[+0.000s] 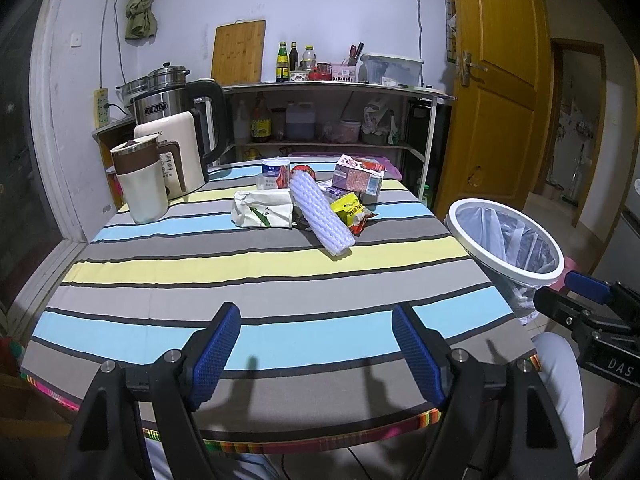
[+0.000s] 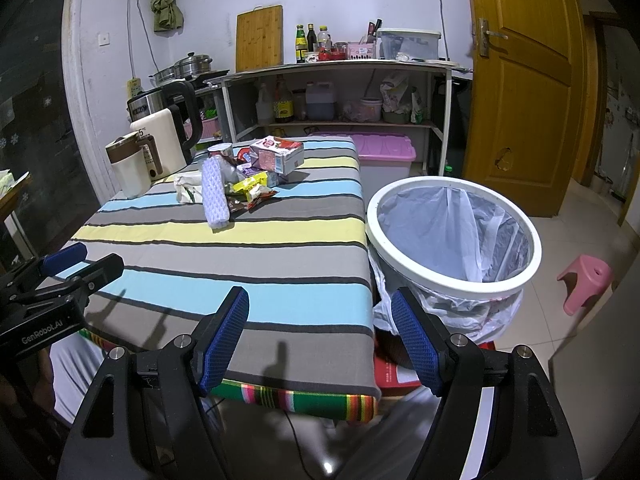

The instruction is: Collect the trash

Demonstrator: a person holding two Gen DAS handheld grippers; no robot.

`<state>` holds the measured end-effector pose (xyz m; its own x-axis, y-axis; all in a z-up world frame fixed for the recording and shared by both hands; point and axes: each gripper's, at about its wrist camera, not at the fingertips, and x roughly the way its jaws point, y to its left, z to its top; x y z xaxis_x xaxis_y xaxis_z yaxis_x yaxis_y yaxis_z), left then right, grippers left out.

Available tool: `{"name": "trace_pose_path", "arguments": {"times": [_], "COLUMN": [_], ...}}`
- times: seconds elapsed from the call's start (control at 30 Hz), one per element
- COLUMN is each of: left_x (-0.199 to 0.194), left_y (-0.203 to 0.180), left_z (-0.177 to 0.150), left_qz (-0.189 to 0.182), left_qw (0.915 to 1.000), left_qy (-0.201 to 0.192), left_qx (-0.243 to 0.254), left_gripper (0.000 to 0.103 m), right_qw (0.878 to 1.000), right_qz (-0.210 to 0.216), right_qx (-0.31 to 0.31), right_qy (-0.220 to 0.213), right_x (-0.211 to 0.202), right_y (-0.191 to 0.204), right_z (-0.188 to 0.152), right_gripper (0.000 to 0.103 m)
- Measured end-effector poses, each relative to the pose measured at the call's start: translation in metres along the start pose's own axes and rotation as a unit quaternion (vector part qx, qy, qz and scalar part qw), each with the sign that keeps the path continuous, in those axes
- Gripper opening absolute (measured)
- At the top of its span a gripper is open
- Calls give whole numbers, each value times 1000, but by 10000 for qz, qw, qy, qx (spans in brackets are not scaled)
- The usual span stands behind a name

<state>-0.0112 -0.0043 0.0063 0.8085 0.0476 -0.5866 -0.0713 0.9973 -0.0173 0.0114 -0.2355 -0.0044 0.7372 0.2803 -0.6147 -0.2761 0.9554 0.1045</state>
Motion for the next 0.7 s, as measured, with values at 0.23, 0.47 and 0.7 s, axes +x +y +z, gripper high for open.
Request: {"name": "trace_pose_path", "arguments": {"times": [0.23, 0.47, 0.7], "left_x": [0, 0, 0], "left_y": [0, 0, 0], "left_z": [0, 0, 0], "left_qz": [1, 1, -2], "left_qw": [10000, 10000, 10000], "left_qy": [-1, -2, 0], "left_qx": [-1, -1, -1], "left_gripper": [78, 78, 78], "right_qw": [10000, 10000, 10000], "right_qz": [-6, -6, -10], "right_qx": [9, -2, -3], "right_qy": [18, 24, 21], "right_x": [-1, -1, -1], "right_y": [0, 0, 1], "right_z": [1, 5, 4], "right_gripper": [74, 74, 74]}}
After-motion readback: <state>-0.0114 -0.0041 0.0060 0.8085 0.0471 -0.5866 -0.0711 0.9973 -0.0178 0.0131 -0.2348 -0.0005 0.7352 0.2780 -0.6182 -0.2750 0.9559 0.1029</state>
